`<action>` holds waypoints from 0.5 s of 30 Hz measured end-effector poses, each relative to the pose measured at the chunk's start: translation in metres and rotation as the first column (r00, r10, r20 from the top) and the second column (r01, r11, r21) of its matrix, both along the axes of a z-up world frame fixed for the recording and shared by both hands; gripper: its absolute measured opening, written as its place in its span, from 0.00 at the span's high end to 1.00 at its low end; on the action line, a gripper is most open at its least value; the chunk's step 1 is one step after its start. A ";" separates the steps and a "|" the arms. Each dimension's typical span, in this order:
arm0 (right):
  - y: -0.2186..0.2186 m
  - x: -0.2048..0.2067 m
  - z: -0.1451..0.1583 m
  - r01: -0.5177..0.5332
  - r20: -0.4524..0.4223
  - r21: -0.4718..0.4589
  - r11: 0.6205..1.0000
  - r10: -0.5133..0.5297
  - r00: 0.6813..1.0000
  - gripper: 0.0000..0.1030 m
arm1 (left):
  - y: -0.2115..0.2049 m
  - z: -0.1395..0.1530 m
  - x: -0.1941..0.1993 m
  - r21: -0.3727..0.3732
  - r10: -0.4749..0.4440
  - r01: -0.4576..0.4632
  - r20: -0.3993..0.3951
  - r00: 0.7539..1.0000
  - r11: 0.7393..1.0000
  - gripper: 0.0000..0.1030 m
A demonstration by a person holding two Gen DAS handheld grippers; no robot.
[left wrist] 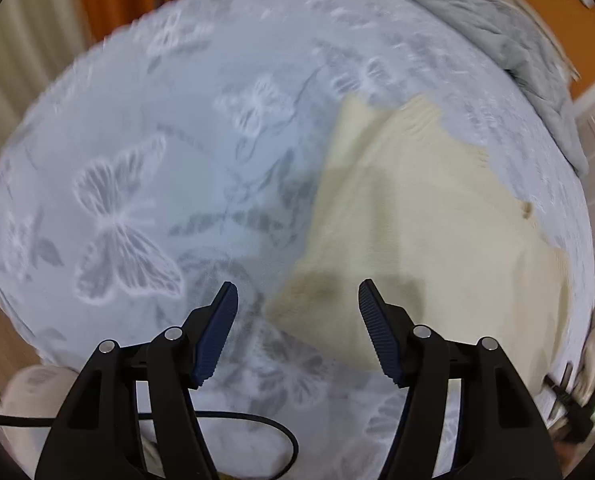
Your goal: Fold small clothes
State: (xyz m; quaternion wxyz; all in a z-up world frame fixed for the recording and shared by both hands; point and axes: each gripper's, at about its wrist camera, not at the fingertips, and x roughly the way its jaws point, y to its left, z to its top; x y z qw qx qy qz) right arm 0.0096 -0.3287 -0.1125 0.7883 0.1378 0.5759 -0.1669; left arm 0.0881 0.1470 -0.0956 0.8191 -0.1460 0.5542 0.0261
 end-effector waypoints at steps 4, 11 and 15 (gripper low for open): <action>0.049 0.011 0.044 -0.115 0.130 0.008 0.993 0.113 0.985 0.97 | -0.018 0.021 -0.007 0.077 -0.077 0.074 0.047 0.996 0.994 0.36; 0.158 0.064 0.054 -0.302 0.175 0.033 0.953 0.292 0.940 0.97 | -0.034 0.028 -0.015 0.095 -0.135 0.131 0.040 0.990 0.987 0.36; 0.214 0.103 0.041 -0.357 0.141 0.030 0.934 0.349 0.926 0.97 | -0.030 0.025 -0.019 0.104 -0.140 0.136 0.026 0.990 0.985 0.35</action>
